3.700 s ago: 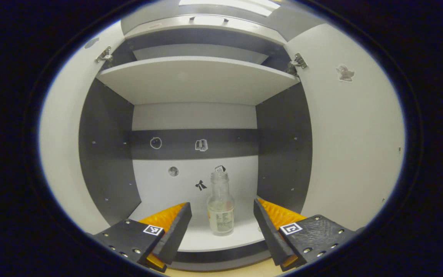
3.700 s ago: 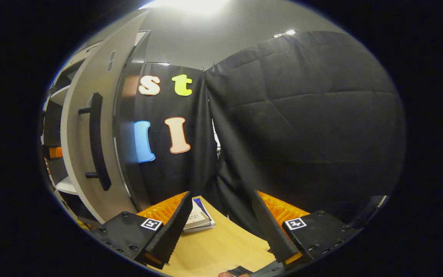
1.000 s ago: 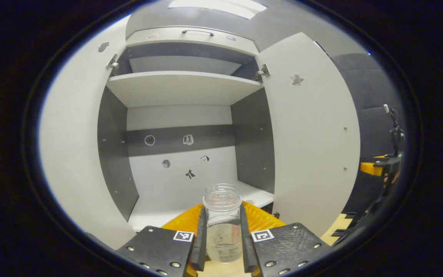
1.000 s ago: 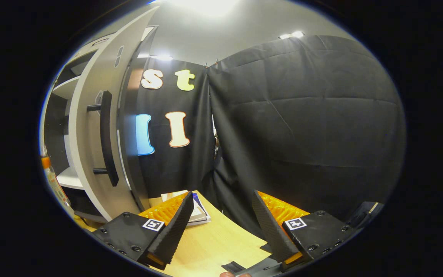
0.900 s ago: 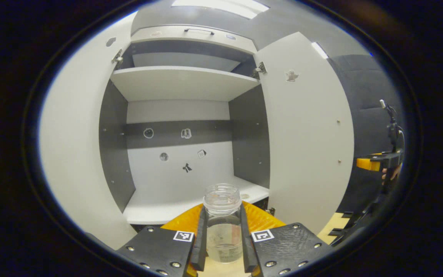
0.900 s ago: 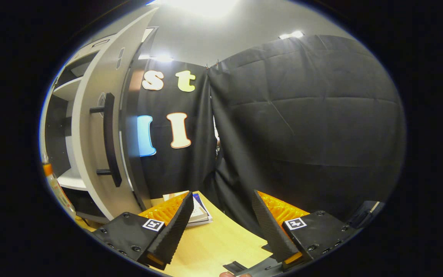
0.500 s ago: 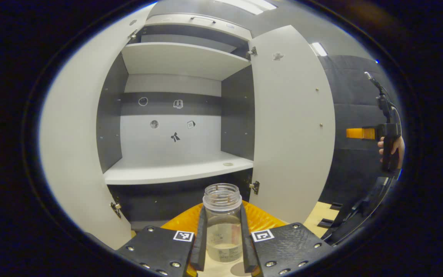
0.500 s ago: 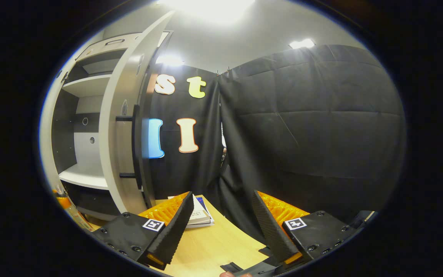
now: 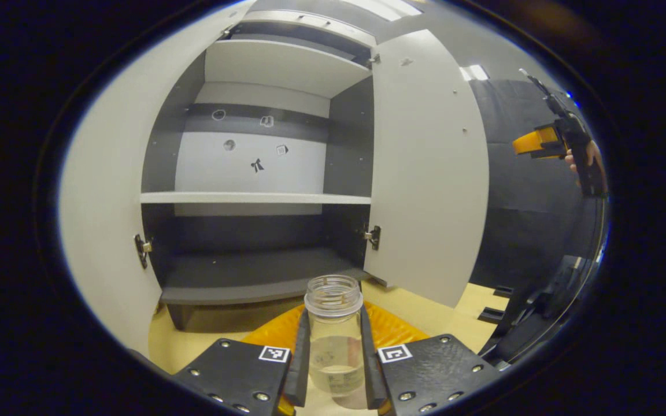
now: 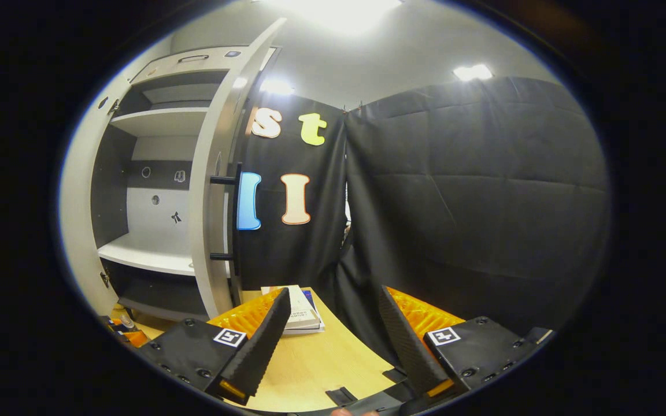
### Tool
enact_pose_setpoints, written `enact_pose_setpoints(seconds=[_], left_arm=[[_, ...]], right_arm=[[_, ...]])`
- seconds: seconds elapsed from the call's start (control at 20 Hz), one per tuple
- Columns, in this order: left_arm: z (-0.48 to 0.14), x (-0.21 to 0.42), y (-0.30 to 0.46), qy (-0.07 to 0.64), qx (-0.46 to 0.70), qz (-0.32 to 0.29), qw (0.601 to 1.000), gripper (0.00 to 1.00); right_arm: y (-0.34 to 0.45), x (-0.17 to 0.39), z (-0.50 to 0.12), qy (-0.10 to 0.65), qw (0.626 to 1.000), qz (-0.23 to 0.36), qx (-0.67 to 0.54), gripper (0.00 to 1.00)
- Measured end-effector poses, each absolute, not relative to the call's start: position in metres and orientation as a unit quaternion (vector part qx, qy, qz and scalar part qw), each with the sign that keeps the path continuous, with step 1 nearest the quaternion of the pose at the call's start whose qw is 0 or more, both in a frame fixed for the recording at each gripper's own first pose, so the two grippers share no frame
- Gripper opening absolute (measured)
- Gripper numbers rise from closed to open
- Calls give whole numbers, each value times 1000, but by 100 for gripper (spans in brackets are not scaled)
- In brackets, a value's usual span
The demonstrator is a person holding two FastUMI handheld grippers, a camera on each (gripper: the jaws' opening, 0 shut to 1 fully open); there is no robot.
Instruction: Grasp the bottle in the cabinet with the left hand and place it on the coaster, then close the right door with the right hand and the left door with the left hand.
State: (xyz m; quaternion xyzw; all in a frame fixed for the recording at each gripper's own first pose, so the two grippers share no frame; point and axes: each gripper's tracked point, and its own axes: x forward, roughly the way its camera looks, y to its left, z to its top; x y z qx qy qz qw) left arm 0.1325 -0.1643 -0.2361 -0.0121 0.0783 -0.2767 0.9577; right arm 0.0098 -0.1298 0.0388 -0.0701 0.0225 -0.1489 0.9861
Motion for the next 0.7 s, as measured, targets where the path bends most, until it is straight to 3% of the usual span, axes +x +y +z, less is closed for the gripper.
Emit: enact_pose_setpoints(seconds=[0.7], left_arm=[[-293, 100, -203, 106, 19, -296, 949, 42]], right_arm=[[-161, -29, 22, 53, 979, -189, -61, 93]])
